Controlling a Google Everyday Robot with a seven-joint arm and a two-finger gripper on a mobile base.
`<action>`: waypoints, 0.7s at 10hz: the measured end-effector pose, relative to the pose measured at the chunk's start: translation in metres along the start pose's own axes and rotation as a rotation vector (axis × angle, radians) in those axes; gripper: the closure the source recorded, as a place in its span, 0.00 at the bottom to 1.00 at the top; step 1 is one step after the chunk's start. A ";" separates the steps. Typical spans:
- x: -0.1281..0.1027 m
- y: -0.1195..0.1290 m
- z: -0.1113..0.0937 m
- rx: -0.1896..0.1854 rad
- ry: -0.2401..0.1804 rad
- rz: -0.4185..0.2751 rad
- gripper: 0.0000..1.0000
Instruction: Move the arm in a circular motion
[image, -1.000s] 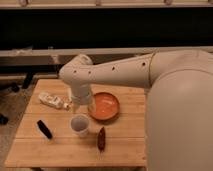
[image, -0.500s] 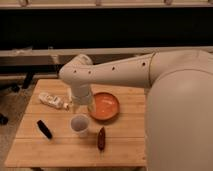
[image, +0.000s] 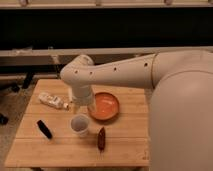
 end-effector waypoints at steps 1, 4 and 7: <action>0.001 -0.003 -0.001 -0.002 -0.002 0.008 0.35; 0.007 -0.010 -0.003 -0.005 -0.005 0.018 0.35; 0.016 -0.016 -0.007 -0.022 -0.011 0.037 0.35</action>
